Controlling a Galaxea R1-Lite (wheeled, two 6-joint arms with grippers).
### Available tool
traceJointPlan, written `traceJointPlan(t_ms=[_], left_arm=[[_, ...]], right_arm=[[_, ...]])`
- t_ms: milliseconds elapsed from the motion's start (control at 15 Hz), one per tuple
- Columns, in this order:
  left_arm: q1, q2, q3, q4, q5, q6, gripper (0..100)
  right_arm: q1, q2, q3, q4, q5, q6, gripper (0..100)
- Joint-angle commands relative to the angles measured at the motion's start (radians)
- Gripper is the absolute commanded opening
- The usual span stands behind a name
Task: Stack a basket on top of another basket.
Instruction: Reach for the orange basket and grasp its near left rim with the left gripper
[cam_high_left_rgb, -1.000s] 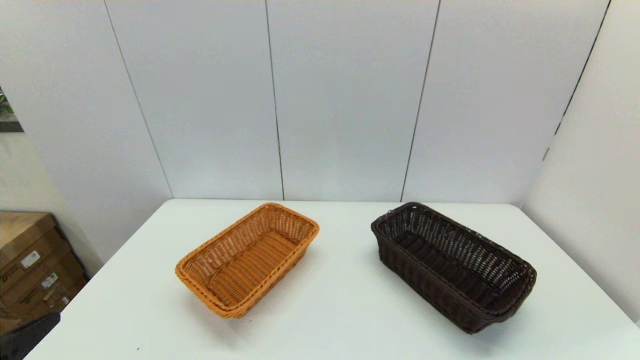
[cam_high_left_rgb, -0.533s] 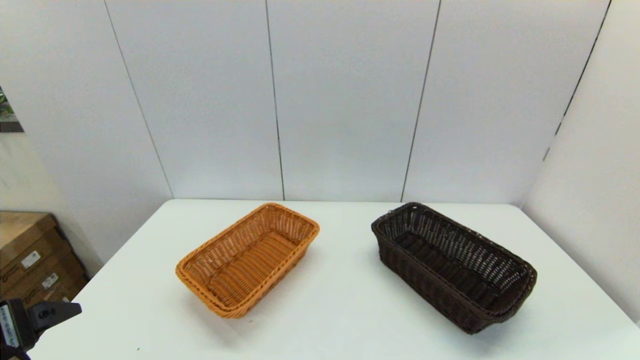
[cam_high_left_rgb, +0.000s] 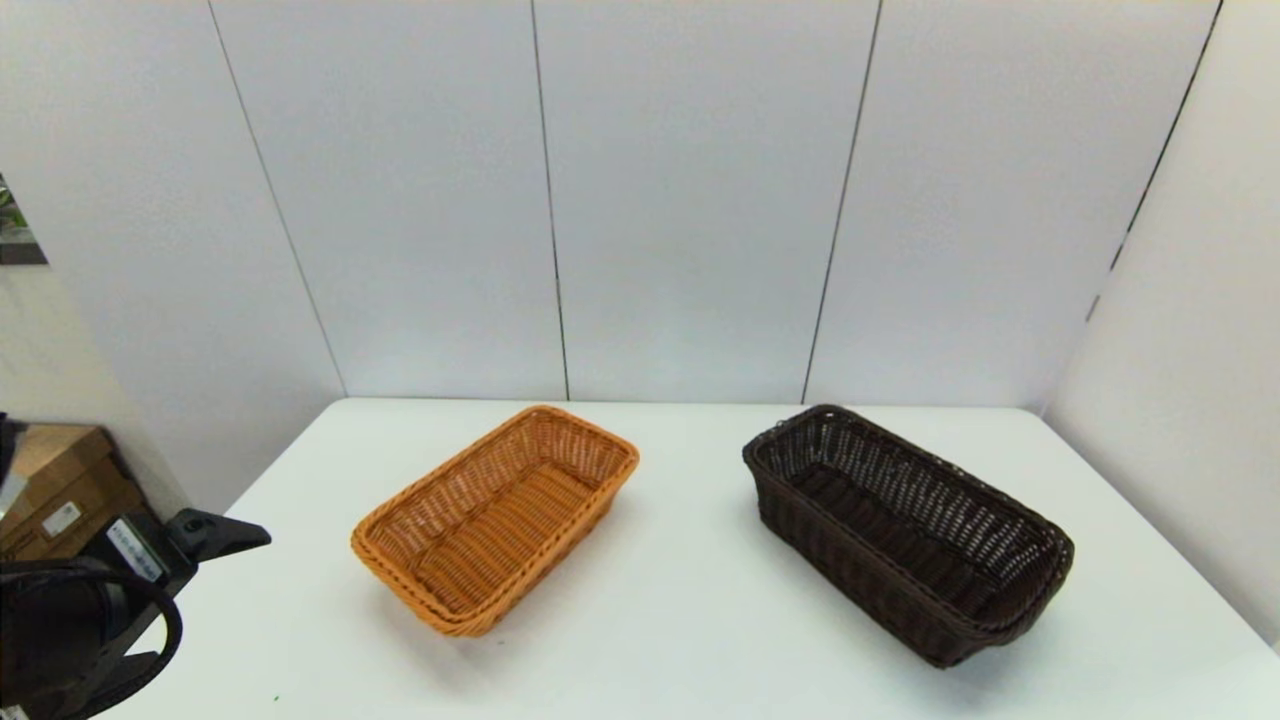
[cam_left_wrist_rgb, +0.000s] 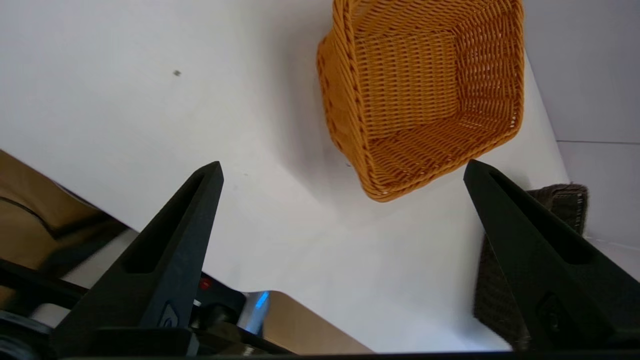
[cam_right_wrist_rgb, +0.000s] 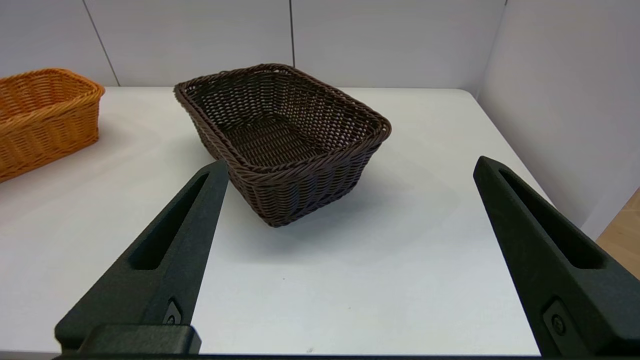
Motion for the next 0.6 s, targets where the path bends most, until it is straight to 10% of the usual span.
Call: traceJointPlan(t_ms=[67,600], left_arm=[[-0.022,0.134,-0.026,-0.018,-0.003,-0.060,100],[-0.017,0.494,-0.090,-0.151,-0.045,-0.065,100]], right_arm=[[0.000,0.001,0.000,0.000,0.000,0.000,100],[0.000,0.001,0.000,0.000,0.000,0.000,100]])
